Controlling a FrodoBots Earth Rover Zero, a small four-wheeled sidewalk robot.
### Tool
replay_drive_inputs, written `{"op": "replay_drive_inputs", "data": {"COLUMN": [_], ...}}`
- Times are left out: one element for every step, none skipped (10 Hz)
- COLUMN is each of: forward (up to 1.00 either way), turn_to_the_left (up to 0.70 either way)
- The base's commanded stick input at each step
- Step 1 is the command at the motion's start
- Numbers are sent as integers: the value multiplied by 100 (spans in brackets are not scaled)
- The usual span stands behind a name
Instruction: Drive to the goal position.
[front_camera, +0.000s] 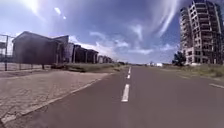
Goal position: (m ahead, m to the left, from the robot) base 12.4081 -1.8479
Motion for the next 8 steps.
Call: {"op": "replay_drive_inputs", "data": {"forward": [100,100,100,100,100,100,100,100], "turn_to_the_left": [-39,-40,-40,-40,-40,-40,-38,-37]}}
